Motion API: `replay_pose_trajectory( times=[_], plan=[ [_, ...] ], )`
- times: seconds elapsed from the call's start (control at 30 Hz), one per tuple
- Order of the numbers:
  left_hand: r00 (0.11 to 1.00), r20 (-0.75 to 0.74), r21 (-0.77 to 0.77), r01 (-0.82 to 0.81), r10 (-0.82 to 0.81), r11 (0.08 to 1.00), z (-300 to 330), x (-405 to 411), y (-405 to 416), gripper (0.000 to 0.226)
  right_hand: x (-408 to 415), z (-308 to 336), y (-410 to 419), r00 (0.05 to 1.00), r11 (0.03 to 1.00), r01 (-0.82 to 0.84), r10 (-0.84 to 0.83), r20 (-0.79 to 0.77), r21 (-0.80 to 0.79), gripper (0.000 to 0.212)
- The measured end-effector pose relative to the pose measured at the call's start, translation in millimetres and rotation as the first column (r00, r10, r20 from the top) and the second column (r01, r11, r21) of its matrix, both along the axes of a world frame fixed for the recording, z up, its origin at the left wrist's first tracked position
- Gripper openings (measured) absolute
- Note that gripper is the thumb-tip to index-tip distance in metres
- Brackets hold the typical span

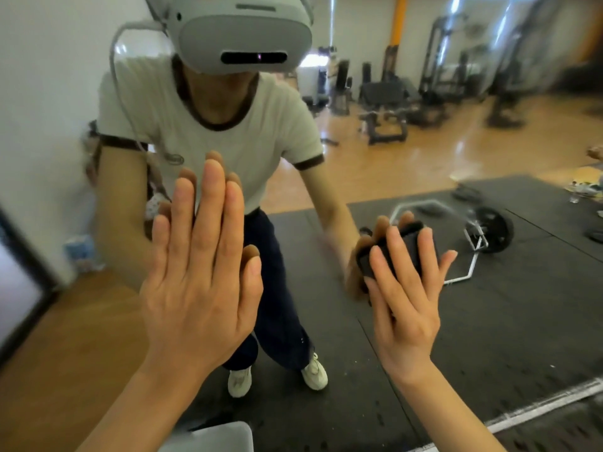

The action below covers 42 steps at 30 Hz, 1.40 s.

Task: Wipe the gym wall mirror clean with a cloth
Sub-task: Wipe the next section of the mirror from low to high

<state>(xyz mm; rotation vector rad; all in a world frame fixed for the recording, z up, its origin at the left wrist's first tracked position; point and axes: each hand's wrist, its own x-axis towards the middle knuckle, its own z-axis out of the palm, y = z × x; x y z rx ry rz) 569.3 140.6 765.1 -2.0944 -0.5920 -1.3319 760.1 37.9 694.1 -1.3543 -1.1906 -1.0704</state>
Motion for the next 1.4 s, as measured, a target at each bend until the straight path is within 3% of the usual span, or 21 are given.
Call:
replay_pose_trajectory(
  times=[0.2,0.37,0.43,0.6,0.67,0.73,0.77,0.83,0.9,0.97,1.03,1.07,1.17,1.2,1.23,1.27,1.3,1.37,1.4],
  plan=[
    [1.0,0.004,0.001,-0.005,0.005,1.0,0,1,0,0.067,-3,73,21,0.991,0.988,-0.102,0.091,0.1,0.117,0.027],
    [1.0,0.01,-0.004,-0.022,0.022,1.0,-2,1,1,0.066,6,4,-7,0.999,0.998,0.021,-0.019,0.044,-0.054,0.033],
    [0.999,0.008,0.012,-0.04,0.04,0.999,-1,2,1,0.066,11,10,-9,0.996,0.997,0.045,-0.039,0.086,-0.069,0.031],
    [0.999,0.004,0.009,-0.048,0.048,0.999,0,1,0,0.069,5,89,18,0.999,0.988,-0.026,0.03,-0.028,0.151,0.032],
    [0.999,0.002,0.008,-0.038,0.038,0.999,-1,1,1,0.069,-4,53,14,1.0,0.998,0.029,-0.029,-0.009,0.06,0.033],
    [0.999,0.001,0.004,-0.037,0.037,0.999,-1,0,1,0.069,-7,2,1,0.994,0.991,0.094,-0.089,0.056,-0.091,0.047],
    [0.999,0.001,0.007,-0.039,0.039,0.999,-1,0,0,0.069,-6,-8,-3,0.99,0.984,0.116,-0.104,0.096,-0.135,0.055],
    [0.999,-0.001,0.001,-0.034,0.034,0.999,0,0,-1,0.069,0,16,1,0.988,0.989,0.098,-0.084,0.131,-0.107,0.044],
    [0.999,-0.002,0.0,-0.034,0.034,0.999,0,0,0,0.068,3,72,12,0.999,0.998,0.048,-0.049,0.016,0.027,0.033],
    [1.0,-0.004,-0.014,-0.025,0.025,1.0,0,0,0,0.068,0,103,26,0.989,0.979,0.093,-0.07,-0.13,0.183,0.041],
    [1.0,-0.001,-0.023,-0.008,0.008,1.0,-1,-1,0,0.068,-21,87,33,0.975,0.975,0.147,-0.116,-0.188,0.164,0.044],
    [1.0,-0.002,-0.025,0.0,0.0,1.0,-1,-1,1,0.068,-33,59,33,0.982,0.986,0.149,-0.14,-0.126,0.072,0.043],
    [1.0,-0.009,-0.03,0.019,-0.019,0.999,0,-1,0,0.071,-38,-24,20,0.942,0.966,0.202,-0.146,0.301,-0.163,0.051],
    [1.0,-0.008,-0.031,0.02,-0.02,0.999,0,-1,0,0.071,-25,-27,15,0.939,0.962,0.2,-0.134,0.316,-0.187,0.051],
    [1.0,-0.006,-0.03,0.021,-0.021,0.999,0,-1,0,0.071,-10,-18,10,0.962,0.968,0.185,-0.142,0.235,-0.171,0.046],
    [1.0,-0.005,-0.028,0.02,-0.02,0.999,-1,-1,0,0.071,5,-1,3,0.984,0.974,0.176,-0.169,0.059,-0.143,0.045],
    [1.0,-0.004,-0.028,0.016,-0.016,0.999,-1,-1,0,0.072,23,19,-1,0.968,0.973,0.191,-0.209,-0.136,-0.131,0.057],
    [1.0,-0.007,-0.036,0.011,-0.011,0.999,0,-1,0,0.071,43,44,2,0.819,0.962,0.22,-0.272,-0.505,-0.161,0.09],
    [1.0,-0.007,-0.039,0.009,-0.009,0.999,-1,-1,0,0.071,28,48,6,0.757,0.964,0.218,-0.267,-0.596,-0.154,0.094]
  ],
)
